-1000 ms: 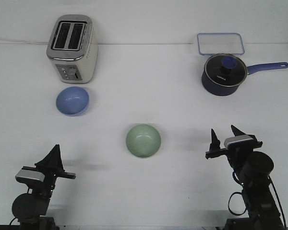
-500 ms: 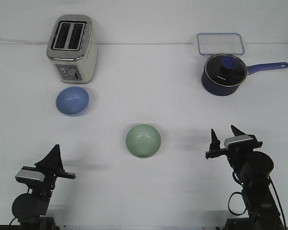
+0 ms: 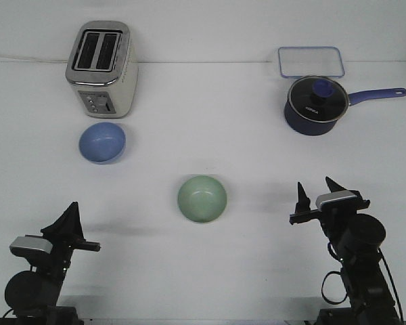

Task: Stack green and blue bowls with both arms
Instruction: 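Raise the left arm and reach toward the light blue bowl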

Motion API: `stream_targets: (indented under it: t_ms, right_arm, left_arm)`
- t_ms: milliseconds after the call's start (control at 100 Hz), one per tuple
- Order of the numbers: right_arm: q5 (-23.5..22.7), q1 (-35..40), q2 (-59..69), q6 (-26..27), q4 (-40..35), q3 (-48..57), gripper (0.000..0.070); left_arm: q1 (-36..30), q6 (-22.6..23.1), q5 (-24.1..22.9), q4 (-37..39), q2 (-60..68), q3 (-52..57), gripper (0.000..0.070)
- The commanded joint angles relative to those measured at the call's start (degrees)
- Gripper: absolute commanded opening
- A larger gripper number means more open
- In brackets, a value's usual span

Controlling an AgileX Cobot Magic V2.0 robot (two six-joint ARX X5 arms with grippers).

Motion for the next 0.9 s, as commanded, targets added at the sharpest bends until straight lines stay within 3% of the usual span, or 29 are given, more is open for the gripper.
stream_targets:
  t_ms: [0,580,890]
  right_arm:
    - [0.0,0.1,0.1,0.5,0.5,0.6,0.0486]
    - [0.0,0.1,0.1,0.6,0.5,0.6,0.0486]
    - [0.0,0.1,0.1,0.6,0.5,0.6,0.0486]
  left_arm:
    - [0.1,-0.8,-0.2,-2.8,2.3,4.2,0.001]
    - [0.1,2.8,-0.1,-37.3,43.2,41.1,0.001]
    - [0.1,2.8,-0.1,-41.9,53.8,43.3,0.001]
